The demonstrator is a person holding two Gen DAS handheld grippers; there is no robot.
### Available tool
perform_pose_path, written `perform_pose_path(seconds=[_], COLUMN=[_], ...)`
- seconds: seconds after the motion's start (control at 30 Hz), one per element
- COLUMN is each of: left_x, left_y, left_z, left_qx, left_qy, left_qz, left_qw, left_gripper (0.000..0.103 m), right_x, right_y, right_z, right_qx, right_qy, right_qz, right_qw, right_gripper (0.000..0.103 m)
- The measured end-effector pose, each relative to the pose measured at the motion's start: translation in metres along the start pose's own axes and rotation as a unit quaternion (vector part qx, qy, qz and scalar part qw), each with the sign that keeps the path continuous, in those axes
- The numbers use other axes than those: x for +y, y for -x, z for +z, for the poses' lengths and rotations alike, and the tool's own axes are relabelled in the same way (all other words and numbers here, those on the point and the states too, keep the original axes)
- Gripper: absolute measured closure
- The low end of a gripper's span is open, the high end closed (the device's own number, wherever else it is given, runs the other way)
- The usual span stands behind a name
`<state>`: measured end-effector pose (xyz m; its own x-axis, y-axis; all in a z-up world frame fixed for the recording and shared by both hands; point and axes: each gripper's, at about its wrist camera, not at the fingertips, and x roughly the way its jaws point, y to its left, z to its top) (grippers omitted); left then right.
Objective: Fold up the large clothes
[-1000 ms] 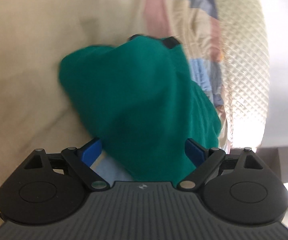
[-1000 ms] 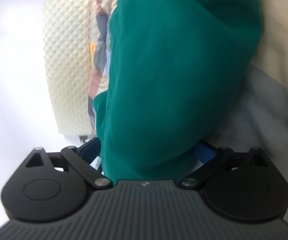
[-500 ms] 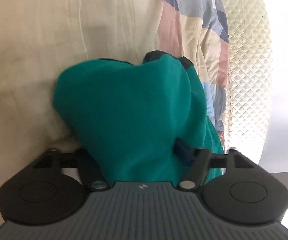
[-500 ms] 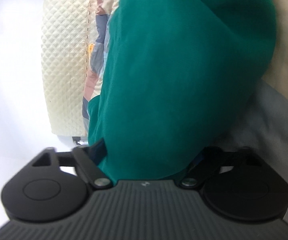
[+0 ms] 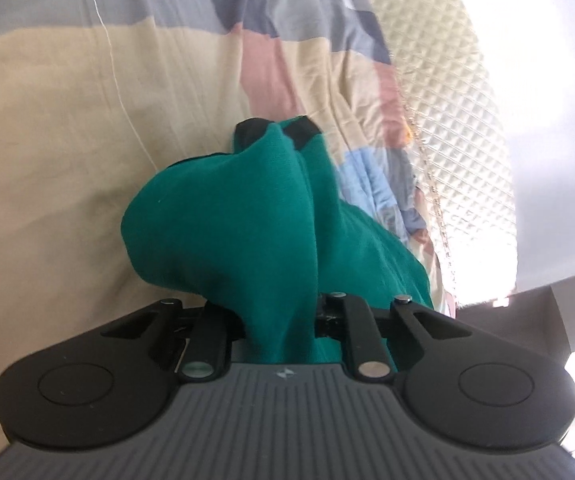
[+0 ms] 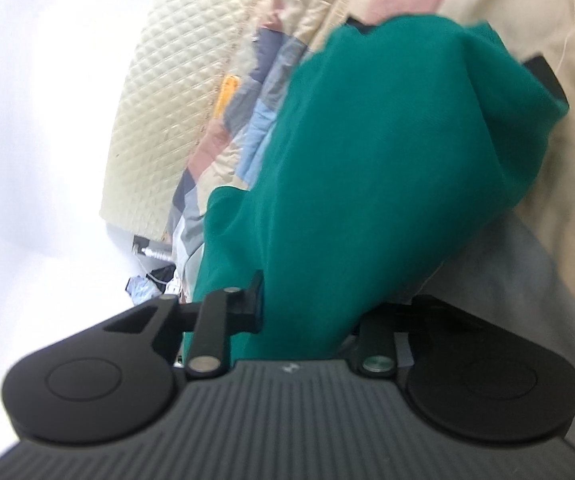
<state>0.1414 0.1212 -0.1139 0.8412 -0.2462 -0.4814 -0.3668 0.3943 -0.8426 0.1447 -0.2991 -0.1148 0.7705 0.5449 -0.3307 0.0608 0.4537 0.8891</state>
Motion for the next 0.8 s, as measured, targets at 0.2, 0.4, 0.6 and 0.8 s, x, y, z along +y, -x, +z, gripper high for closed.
perform_pose_path(seconds=[0.2,0.4,0.6,0.8], left_x=[-0.023,-0.025,-0.025,-0.052], left_y=[0.049,0.095,0.094,0.081], left_z=[-0.013,-0.029,-0.024,-0.002], left_qx=[-0.005,-0.003,0.016,0.022], left_qy=[-0.051,-0.057,-0.042,-0.033], left_qz=[-0.003,-0.015,-0.016,-0.043], left_qw=[0.9987,0.9983,0.9989,0.9983], left_gripper=[0.085,0.085,0.081,0.046], right_x=[0.006,0.012,0.027,0.058], right_y=[0.043,0.061,0.046,0.029], right_z=[-0.015,-0.024,-0.013,0.012], right_qx=[-0.003,-0.009,-0.012,-0.011], right_qy=[0.026,0.046,0.063,0.083], right_qz=[0.013,0.026,0.018,0.020], right_qw=[1.000,0.999,0.998,0.996], right_gripper=[0.086,0.089,0.089,0.087])
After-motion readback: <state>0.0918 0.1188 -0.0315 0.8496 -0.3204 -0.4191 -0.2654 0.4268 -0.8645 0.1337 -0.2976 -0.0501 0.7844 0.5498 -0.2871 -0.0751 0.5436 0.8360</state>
